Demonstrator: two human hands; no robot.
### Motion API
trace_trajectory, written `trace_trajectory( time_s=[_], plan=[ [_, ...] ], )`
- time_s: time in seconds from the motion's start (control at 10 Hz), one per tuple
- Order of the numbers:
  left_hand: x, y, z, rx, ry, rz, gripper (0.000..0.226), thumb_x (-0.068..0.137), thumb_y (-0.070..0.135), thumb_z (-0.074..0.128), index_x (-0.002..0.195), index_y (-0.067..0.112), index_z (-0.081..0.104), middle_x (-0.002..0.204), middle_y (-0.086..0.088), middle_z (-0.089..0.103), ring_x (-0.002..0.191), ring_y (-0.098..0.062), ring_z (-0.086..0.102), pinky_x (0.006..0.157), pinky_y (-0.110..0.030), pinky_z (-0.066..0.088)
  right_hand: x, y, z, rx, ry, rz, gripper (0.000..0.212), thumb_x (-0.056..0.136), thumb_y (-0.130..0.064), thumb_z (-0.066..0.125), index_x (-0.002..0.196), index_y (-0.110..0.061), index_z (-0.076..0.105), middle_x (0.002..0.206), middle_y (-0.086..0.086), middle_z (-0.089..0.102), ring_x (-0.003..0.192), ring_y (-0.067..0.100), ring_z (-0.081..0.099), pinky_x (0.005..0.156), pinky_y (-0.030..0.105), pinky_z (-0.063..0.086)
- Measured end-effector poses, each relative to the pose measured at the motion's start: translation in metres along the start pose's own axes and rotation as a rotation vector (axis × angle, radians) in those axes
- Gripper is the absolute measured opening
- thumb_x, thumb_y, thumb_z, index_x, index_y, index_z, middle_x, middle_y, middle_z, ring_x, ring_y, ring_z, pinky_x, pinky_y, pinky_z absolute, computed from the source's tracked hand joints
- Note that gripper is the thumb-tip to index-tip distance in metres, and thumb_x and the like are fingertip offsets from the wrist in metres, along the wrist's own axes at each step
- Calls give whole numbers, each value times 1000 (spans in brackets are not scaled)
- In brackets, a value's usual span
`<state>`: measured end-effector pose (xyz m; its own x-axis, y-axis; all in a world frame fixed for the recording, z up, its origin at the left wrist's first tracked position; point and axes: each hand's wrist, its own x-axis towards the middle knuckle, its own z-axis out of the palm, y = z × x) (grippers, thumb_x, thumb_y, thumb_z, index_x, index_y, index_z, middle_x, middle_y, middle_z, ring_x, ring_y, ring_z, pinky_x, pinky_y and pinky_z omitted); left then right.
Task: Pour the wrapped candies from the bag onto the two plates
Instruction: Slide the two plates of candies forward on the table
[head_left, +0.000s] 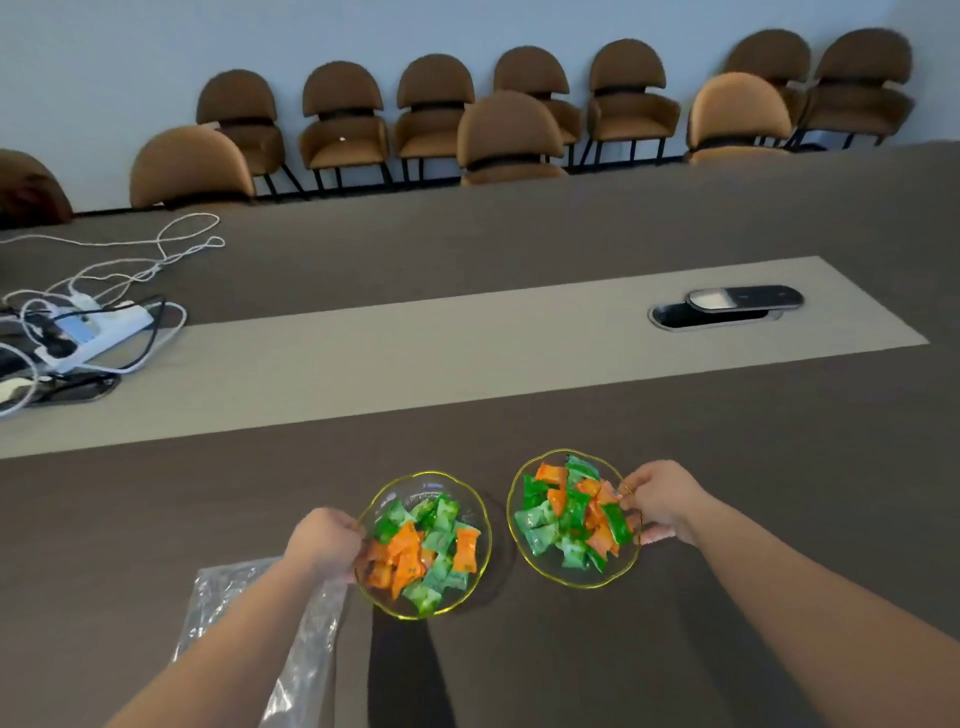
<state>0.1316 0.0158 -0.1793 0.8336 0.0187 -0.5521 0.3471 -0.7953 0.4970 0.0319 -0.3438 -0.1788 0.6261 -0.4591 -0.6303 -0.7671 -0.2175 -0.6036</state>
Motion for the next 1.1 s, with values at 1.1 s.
trace_trajectory(
  time_s=[1.1],
  plan=[
    [235, 98, 18, -1054, 195, -154, 33, 88, -7, 47, 120, -2, 53, 128, -14, 60, 58, -15, 65, 52, -19, 54, 216, -148, 99, 796, 224, -11, 11, 88, 0, 57, 98, 1, 53, 112, 22, 66, 63, 26, 66, 60, 38, 62]
  ],
)
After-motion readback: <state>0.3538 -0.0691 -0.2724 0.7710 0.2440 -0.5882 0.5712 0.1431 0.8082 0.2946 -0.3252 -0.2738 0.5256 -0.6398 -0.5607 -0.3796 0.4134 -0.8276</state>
